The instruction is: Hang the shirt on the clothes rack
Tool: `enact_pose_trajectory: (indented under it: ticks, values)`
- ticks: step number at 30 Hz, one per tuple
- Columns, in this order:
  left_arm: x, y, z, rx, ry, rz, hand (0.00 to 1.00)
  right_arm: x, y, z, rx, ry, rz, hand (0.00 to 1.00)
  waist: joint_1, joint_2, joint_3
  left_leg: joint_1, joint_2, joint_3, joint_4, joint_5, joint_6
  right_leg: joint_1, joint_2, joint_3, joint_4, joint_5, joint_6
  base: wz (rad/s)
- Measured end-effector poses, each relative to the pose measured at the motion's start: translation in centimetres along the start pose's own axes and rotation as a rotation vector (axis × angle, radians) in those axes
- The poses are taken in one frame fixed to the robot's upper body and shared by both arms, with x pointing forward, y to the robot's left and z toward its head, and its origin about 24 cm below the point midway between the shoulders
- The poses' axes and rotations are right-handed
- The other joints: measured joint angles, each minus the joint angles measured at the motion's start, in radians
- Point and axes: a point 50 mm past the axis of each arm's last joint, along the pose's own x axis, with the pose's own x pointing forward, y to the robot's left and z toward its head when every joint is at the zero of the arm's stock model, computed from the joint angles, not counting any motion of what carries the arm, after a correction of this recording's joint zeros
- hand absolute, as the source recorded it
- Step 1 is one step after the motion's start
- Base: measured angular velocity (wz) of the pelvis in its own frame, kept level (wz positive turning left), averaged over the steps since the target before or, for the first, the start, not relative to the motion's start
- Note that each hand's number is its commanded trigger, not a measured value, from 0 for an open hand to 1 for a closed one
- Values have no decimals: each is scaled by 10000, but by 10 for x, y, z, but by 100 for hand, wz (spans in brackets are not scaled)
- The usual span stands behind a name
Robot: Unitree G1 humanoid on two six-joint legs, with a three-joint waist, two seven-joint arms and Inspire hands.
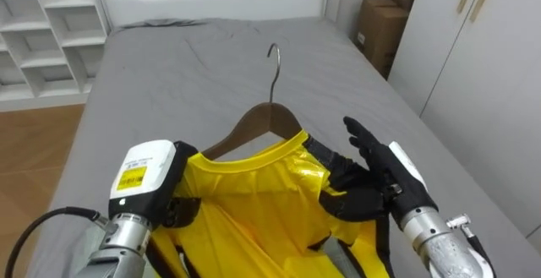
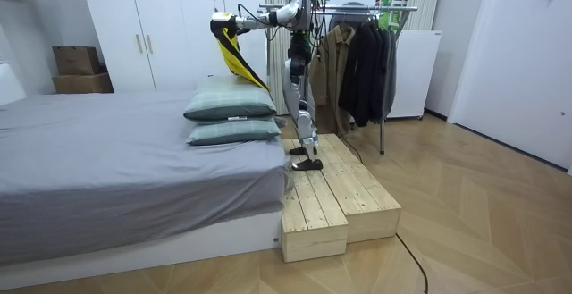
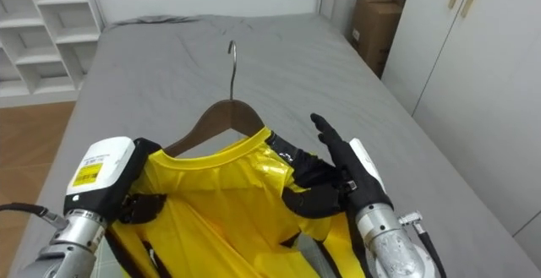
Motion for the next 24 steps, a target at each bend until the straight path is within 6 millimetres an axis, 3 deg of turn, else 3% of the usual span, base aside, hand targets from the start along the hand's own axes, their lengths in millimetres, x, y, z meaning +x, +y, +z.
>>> enact_pose_trajectory:
  ticks: [21,22,24]
  values:
    - [0,-5,5,325,-107,-55,100,1,4,-2,-1777,158,460,0,-78,24,14,-6,-2,0,20,0,0,-4,1,-27,17,0,0,0]
    - [0,-5,5,318,-106,-56,100,1,4,-2,-1820,149,462,7,-77,24,14,-6,-1,0,19,0,0,-4,1,-27,17,0,0,0]
    - [0,-6,5,298,-100,-64,100,2,4,-2,-1920,136,469,67,-82,24,13,-11,2,0,17,0,0,-6,-1,-39,17,0,0,0]
